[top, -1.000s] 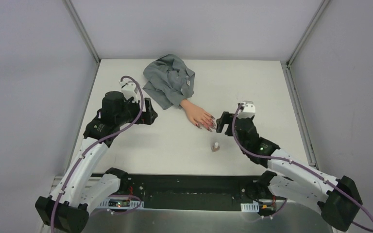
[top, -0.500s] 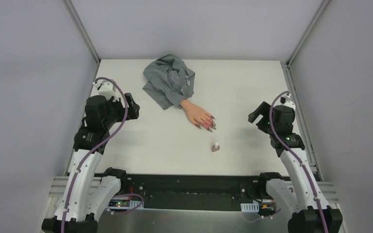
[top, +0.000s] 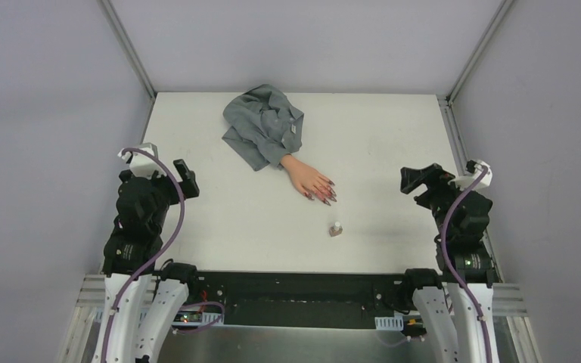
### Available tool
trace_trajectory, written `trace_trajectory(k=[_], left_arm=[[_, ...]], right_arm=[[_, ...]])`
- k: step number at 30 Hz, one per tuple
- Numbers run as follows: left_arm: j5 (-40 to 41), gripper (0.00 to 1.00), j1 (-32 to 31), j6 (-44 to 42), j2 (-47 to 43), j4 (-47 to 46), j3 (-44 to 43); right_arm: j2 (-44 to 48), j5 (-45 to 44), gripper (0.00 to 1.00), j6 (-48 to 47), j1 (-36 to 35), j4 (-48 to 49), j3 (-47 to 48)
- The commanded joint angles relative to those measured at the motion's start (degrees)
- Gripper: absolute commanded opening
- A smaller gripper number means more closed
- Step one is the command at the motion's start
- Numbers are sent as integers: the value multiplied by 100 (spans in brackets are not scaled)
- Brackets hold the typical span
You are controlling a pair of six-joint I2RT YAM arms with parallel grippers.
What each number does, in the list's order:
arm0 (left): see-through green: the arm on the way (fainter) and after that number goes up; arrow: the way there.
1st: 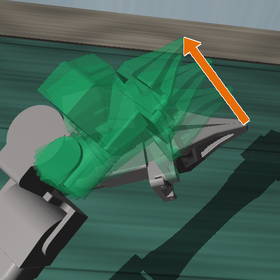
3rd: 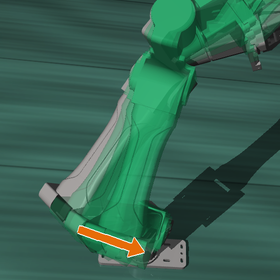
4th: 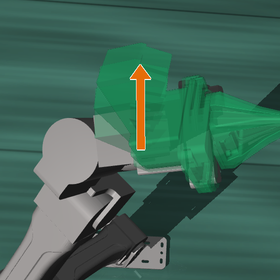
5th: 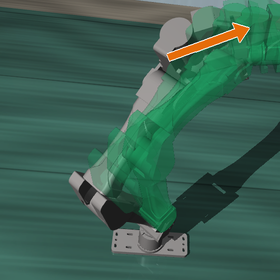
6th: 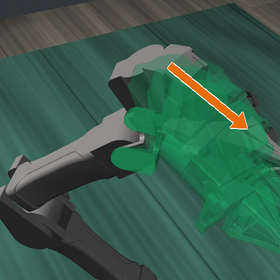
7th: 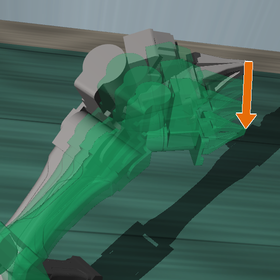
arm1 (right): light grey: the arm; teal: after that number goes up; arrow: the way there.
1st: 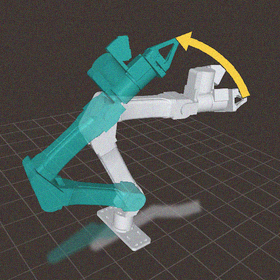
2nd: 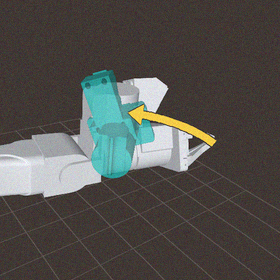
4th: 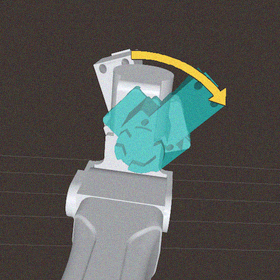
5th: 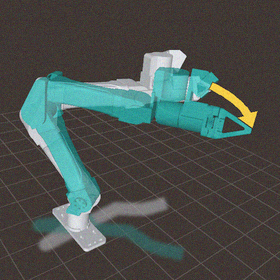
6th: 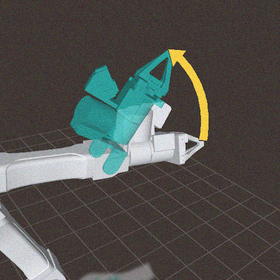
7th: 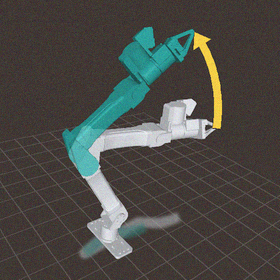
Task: Paint the nails
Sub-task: Reset both arms
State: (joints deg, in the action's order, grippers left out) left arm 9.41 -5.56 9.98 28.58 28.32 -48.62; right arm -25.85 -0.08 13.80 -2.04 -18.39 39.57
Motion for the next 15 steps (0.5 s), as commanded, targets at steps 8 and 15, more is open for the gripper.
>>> trace_trajectory(k=[8, 15], left_arm=[[37, 99, 29, 61, 69, 155, 81], [-18, 99, 29, 4, 94, 156, 66]], right_arm=[[93, 120, 87, -106, 34, 126, -82], [98, 87, 87, -123, 35, 108, -56]])
